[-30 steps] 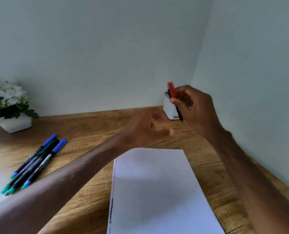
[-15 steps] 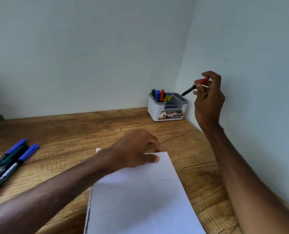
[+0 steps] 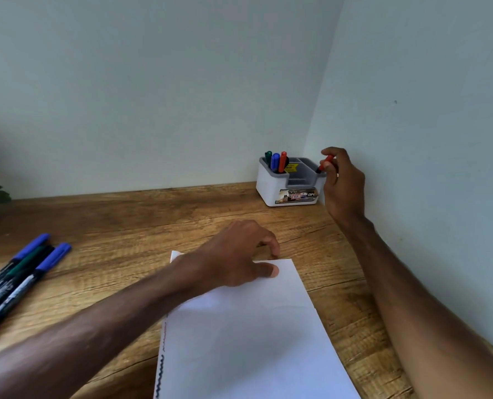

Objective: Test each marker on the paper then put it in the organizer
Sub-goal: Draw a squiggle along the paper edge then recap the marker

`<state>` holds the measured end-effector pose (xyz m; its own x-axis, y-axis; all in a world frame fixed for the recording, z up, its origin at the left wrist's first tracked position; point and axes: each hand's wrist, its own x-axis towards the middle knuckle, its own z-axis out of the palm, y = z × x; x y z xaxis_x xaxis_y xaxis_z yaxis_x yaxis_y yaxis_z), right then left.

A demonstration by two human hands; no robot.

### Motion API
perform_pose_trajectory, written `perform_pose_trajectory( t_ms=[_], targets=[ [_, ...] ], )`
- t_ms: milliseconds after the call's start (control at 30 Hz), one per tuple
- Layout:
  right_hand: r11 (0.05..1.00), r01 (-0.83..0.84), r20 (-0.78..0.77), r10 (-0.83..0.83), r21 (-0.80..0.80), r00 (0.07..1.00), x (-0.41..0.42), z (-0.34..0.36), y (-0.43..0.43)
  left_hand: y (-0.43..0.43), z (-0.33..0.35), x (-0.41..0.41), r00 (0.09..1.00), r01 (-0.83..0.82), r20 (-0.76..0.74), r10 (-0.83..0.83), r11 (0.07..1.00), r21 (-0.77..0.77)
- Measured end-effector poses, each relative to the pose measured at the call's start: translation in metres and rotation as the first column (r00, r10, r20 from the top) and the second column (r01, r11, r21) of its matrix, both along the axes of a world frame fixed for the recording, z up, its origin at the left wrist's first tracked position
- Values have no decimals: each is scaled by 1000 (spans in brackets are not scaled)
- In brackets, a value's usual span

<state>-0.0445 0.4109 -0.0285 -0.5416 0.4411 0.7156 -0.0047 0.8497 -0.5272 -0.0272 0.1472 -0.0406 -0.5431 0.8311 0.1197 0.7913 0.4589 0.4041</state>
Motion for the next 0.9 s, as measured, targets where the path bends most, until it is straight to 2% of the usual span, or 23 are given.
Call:
perform_pose_trajectory(
  t_ms=[333,633,733,900],
  targets=[
    [999,14,48,-13,-37,999,-1,1,-1,-1,0,1,1000,0,17,0,1000,7],
    [996,51,-190,-37,70,981,6,8,-21,-1,-1,-1,1000,15,17,-15,1000,13],
    [991,53,-226,-25,120,974,9,9,-36,-1,-2,-2,1000,29,-5,-29,1000,10],
    [975,-42,-263,100,218,960,12,8,-65,-1,-1,-3,999,17,-27,-17,1000,24]
  ],
)
